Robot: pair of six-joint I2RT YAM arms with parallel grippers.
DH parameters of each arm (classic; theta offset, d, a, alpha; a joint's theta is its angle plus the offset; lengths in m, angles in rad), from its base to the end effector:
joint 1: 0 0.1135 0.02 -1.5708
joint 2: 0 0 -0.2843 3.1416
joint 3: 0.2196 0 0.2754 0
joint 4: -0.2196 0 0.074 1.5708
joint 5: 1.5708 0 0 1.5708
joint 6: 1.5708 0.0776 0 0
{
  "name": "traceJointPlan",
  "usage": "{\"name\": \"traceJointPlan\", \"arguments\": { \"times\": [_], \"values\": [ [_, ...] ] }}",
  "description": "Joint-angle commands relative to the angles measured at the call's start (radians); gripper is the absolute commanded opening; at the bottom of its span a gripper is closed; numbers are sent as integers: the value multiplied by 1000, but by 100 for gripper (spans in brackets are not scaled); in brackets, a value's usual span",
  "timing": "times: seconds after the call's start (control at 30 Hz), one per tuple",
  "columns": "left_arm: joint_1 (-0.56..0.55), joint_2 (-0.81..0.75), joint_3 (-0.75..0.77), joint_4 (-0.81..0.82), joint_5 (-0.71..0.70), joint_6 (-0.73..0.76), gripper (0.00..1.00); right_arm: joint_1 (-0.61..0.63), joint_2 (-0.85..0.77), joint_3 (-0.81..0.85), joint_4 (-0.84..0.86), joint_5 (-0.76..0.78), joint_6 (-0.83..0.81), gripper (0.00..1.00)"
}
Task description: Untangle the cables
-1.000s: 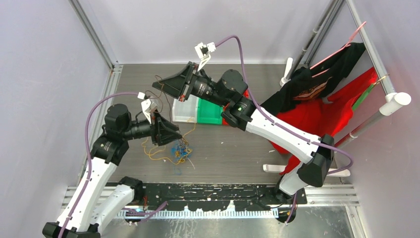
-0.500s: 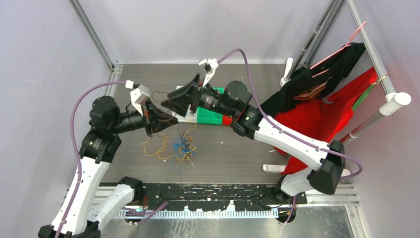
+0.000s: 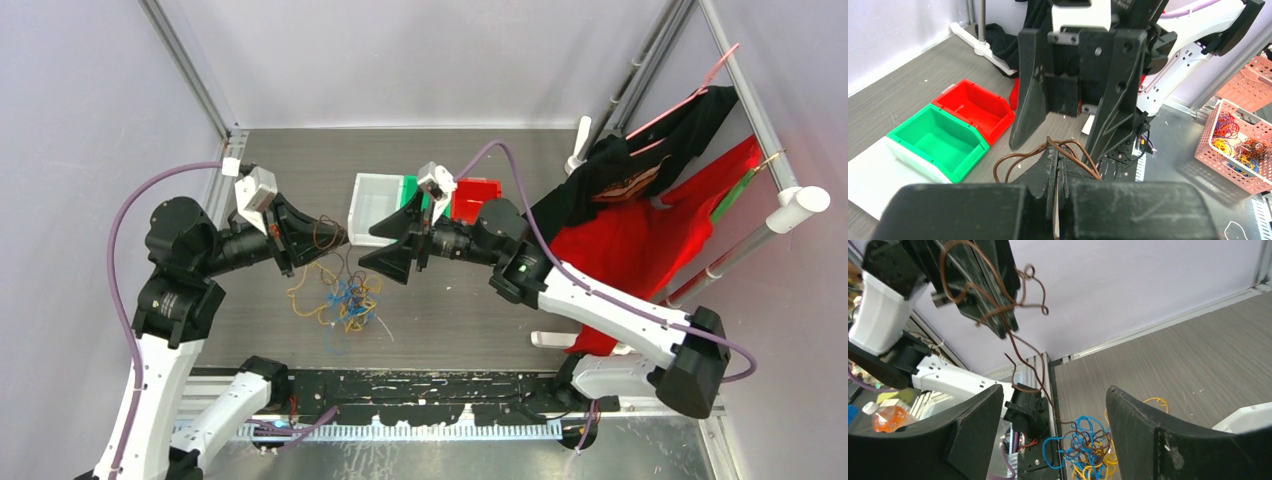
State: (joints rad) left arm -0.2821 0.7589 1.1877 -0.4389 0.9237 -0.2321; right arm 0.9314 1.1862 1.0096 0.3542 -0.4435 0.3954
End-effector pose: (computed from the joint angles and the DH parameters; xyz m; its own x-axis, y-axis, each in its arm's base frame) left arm 0.1307 -0.1023 0.4742 -0.2243 -0.0794 -0.9713 0.9068 0.3480 -0.2378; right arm 0.1704 0.2849 0.4143 -0.2790 0.2079 -0.9375 -0.9421 0.1300 0.3092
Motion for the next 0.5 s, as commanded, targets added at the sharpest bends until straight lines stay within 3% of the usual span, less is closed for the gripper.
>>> {"name": "traceJointPlan", "arguments": {
  "times": [0.0,0.27,0.47],
  "values": [
    [-4,25,85,21,-2,-28,0,20,70,-3,154,-80,1,79],
    [-4,43,140,8,1,-29,0,73,225,29,356,-54,62,71],
    [-3,50,179,7,-2,-26,0,102,320,51,356,15,69,52]
  ]
}}
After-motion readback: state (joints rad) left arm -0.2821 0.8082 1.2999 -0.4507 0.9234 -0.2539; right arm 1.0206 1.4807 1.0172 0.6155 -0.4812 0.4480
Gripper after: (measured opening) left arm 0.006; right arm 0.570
